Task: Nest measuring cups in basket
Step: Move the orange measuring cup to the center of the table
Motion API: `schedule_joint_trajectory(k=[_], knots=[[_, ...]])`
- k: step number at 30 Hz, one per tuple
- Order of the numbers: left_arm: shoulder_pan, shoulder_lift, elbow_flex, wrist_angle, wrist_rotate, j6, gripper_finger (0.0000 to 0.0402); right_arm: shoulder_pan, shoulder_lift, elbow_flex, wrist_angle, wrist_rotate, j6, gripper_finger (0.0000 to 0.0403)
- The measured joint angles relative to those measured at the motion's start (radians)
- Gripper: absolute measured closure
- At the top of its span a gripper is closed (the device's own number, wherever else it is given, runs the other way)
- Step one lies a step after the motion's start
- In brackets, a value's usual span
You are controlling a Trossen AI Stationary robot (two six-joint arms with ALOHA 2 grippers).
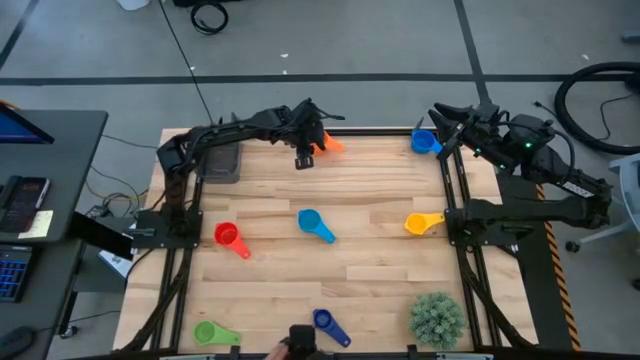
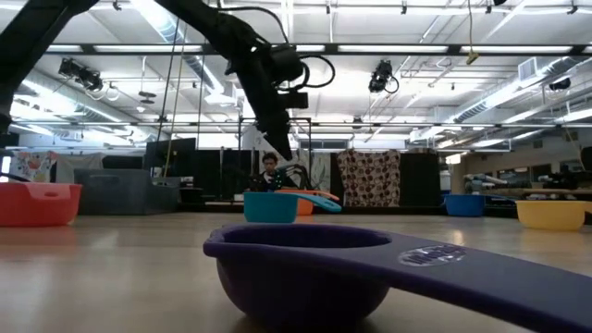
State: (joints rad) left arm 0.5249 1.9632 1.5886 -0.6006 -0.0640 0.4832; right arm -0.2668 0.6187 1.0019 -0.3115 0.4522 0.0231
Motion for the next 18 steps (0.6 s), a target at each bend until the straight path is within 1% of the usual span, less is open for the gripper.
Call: schedule_joint_trajectory(k=[3,8,12,18], knots=[[0.020,0.015,0.000,0.010,0.016,0.000,0.0262,-0.002,0.003,0.000,-0.003,0.000,0.000,0.0283],[0.046,0.047,-0.001,0.005,0.074,0.009,0.0262,-0.005,0.003,0.000,-0.010,-0.001,-0.001,0.0283],[0.051,0.064,0.000,0.033,0.081,0.051,0.0262,-0.007,0.004,0.000,-0.011,0.000,-0.001,0.0283],[0.053,0.093,-0.001,0.029,0.097,0.067,0.0262,-0.010,0.003,0.000,-0.014,0.001,-0.001,0.0283]])
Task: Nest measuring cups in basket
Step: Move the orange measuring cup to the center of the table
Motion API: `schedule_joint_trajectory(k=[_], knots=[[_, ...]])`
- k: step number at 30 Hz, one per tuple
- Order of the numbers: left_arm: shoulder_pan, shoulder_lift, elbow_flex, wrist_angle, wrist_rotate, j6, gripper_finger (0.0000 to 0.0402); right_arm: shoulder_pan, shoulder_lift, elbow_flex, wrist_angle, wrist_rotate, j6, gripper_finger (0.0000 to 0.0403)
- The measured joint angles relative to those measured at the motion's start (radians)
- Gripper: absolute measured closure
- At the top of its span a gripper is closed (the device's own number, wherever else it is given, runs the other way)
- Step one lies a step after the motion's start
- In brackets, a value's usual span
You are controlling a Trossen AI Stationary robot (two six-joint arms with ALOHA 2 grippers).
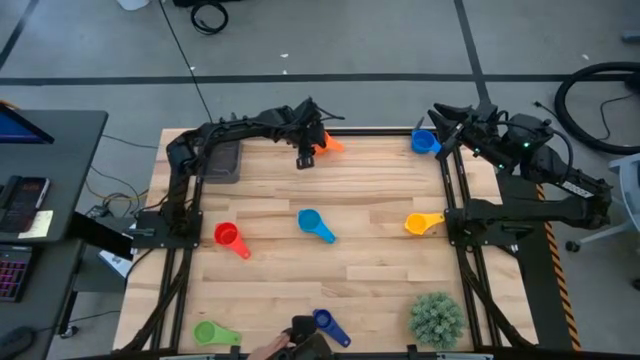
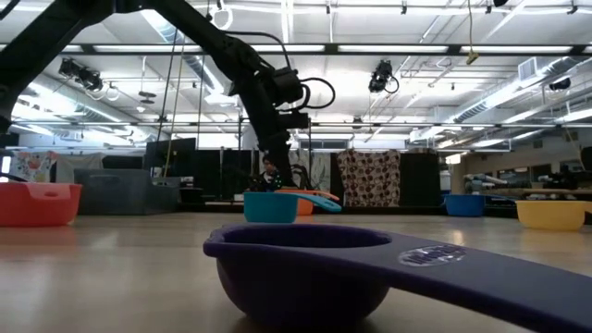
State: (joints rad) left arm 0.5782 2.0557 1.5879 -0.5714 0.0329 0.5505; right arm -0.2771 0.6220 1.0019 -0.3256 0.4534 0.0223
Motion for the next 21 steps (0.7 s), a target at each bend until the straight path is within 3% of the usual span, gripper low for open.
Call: schedule_joint_trajectory(k=[12,21], knots=[[0.007,0.026,0.000,0.094,-0.002,0.074,0.0262,-0.002,0.000,0.000,-0.005,0.011,0.000,0.0283],[0.041,0.039,0.000,0.054,0.024,0.058,0.0262,-0.003,0.000,0.000,-0.006,0.024,-0.017,0.0283]])
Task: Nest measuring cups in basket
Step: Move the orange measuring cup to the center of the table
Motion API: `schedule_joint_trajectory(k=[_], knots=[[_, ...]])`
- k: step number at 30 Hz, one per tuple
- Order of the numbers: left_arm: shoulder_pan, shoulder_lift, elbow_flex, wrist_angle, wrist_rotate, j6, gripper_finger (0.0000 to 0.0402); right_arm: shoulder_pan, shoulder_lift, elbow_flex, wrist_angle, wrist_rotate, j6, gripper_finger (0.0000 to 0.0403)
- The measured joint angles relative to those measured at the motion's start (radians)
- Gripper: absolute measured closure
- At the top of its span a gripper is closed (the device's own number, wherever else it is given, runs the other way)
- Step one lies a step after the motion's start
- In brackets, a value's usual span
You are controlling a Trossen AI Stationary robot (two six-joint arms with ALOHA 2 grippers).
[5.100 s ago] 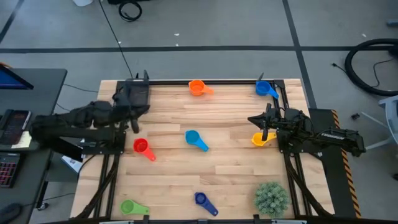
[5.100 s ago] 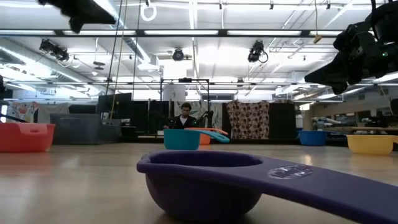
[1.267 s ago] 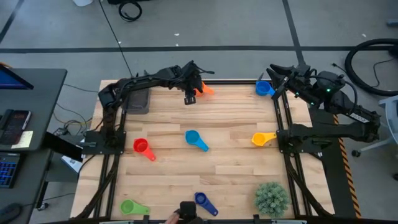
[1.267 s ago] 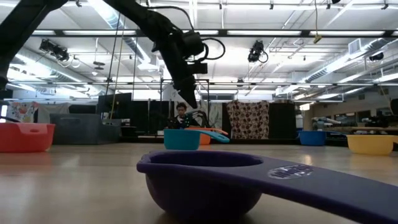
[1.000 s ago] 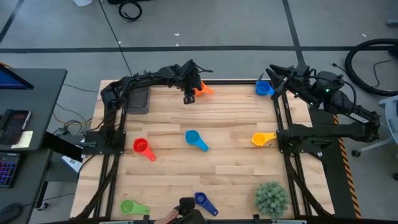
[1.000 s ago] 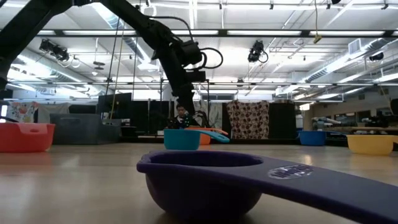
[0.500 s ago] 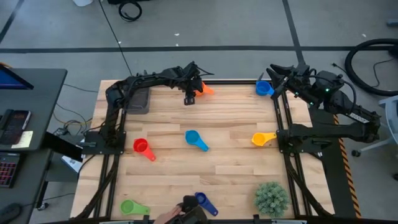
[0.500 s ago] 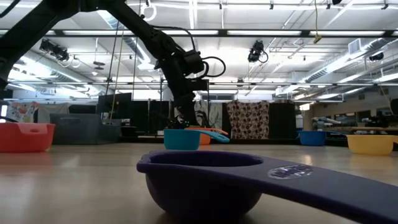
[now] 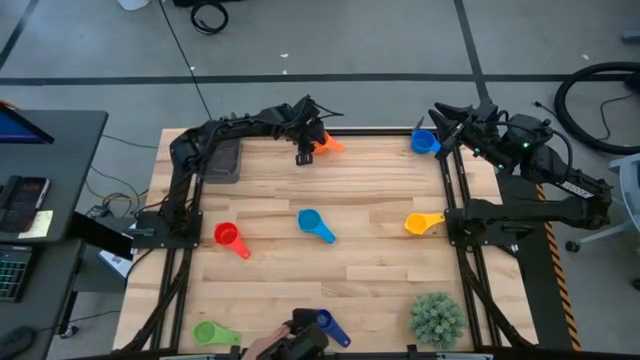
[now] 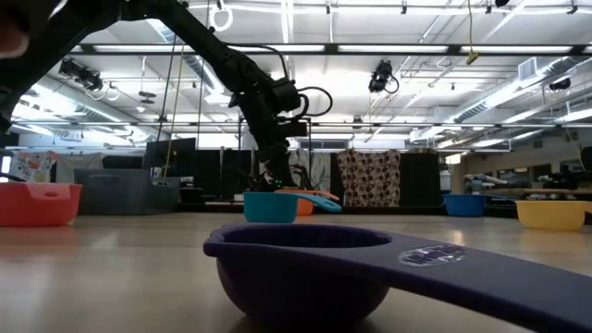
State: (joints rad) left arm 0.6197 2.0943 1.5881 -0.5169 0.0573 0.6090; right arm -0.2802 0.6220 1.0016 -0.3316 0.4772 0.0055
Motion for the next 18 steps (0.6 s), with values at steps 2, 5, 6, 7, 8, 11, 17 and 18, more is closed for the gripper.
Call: schedule_joint_trajectory(k=[2,5,6,7,8,11,17,18], knots=[[0.005,0.006,0.000,-0.002,0.004,-0.001,0.0262,0.000,0.000,0.000,0.000,0.001,-0.007,0.0283],[0.006,0.007,0.000,-0.014,0.008,-0.001,0.0262,0.000,0.000,0.000,0.000,0.001,-0.009,0.0283],[0.007,0.007,0.000,-0.014,0.008,0.002,0.0262,0.000,0.000,0.000,0.000,0.002,-0.009,0.0283],[0.006,0.007,0.000,-0.015,0.012,0.006,0.0262,0.000,0.000,0.000,0.000,0.002,-0.009,0.0283],[0.006,0.007,0.000,-0.014,0.019,0.007,0.0262,0.000,0.000,0.000,0.000,0.002,-0.009,0.0283],[0.010,0.009,0.000,-0.015,0.048,0.005,0.0262,0.000,0.000,0.000,0.000,0.002,-0.009,0.0283],[0.019,0.053,0.001,-0.036,0.060,0.009,0.0262,0.000,0.000,0.000,0.000,0.005,-0.009,0.0283],[0.019,0.060,0.001,-0.036,0.060,0.009,0.0262,-0.001,0.000,0.000,0.000,0.005,-0.009,0.0283]])
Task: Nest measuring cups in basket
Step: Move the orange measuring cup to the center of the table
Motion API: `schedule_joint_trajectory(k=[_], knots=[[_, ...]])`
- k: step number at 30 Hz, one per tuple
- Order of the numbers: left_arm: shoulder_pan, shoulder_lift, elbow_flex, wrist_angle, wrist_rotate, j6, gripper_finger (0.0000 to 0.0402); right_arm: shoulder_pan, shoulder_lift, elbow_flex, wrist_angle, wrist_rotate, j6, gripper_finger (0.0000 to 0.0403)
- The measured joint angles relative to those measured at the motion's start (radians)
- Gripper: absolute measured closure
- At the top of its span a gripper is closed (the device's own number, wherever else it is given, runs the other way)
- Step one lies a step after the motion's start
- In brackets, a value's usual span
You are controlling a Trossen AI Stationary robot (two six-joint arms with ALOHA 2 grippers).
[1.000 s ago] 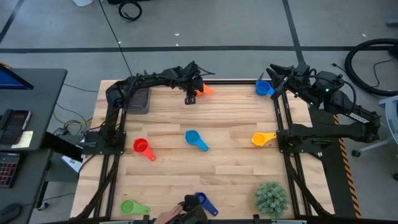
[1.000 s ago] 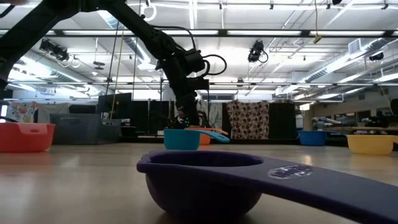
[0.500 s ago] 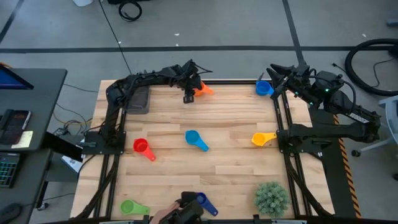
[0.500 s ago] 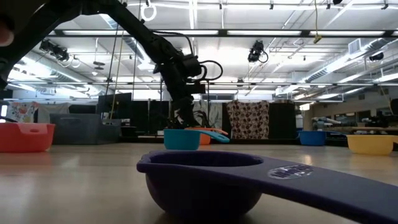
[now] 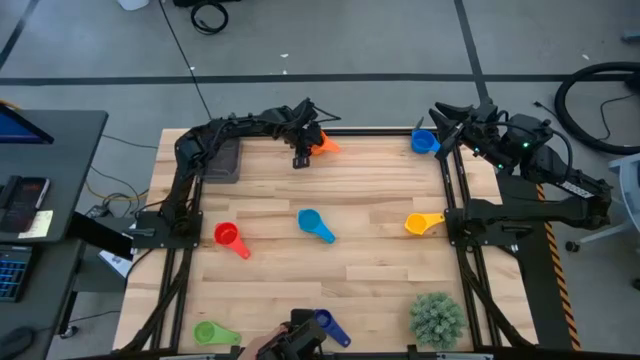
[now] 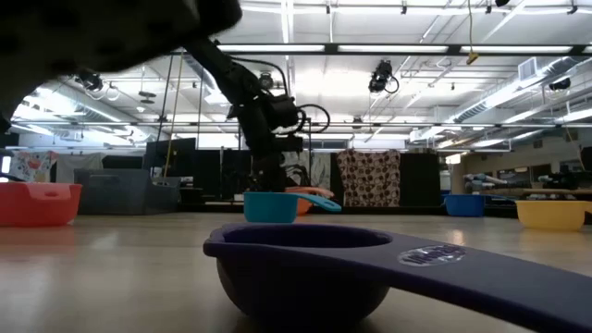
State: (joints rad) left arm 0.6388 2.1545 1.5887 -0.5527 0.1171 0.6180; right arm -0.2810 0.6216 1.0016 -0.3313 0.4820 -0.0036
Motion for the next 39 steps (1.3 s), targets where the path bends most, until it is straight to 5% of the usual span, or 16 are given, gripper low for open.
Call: schedule_joint_trajectory(k=[6,13,22,29,39], knots=[[-0.001,0.021,0.000,0.008,-0.006,0.005,0.0284,0.000,0.000,0.000,0.000,0.000,0.000,0.0283],[-0.003,0.016,0.003,-0.027,-0.010,-0.018,0.0379,0.000,0.000,0.000,0.000,0.000,0.000,0.0283],[-0.056,-0.022,0.002,-0.204,0.083,-0.169,0.0377,0.000,0.000,0.000,-0.001,0.000,0.000,0.0283],[-0.152,-0.036,0.000,-0.210,0.142,-0.325,0.0377,0.000,0.000,0.000,-0.010,-0.003,0.000,0.0283],[-0.286,-0.036,0.000,-0.195,0.125,-0.356,0.0377,0.000,0.000,0.000,-0.062,-0.006,-0.001,0.0283]])
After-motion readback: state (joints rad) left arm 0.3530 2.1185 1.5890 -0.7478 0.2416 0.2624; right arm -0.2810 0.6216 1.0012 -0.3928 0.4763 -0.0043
